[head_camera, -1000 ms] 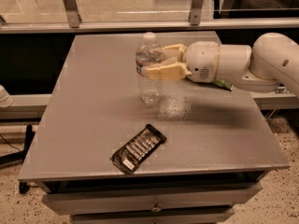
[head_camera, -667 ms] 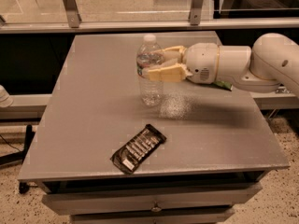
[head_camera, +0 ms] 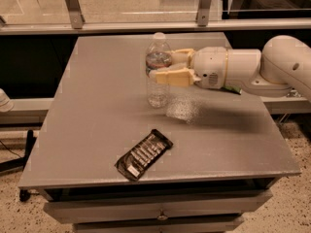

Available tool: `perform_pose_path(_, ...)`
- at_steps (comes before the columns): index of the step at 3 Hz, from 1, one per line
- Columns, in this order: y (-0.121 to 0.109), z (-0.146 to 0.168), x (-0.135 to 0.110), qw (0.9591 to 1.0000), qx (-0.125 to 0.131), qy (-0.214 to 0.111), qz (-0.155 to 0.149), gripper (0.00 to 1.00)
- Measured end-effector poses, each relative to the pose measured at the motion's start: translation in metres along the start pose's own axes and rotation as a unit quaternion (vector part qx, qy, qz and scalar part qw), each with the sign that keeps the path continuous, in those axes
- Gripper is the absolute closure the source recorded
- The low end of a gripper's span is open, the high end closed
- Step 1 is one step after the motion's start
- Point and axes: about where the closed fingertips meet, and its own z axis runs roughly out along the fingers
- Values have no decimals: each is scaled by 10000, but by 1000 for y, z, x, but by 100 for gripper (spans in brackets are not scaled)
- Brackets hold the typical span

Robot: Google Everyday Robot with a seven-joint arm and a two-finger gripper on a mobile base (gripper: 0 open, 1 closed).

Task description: Place water bottle upright

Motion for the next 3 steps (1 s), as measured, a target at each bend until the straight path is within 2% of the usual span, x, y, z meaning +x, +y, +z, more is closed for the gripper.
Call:
perform_pose_path(1,0,-1,2,10000,9,27,3,0)
perform_pose_path(2,-1,-8,3,9999,45,83,-34,0)
perform_pose_path(3,-10,-35,-1,9996,91,139,-208,0)
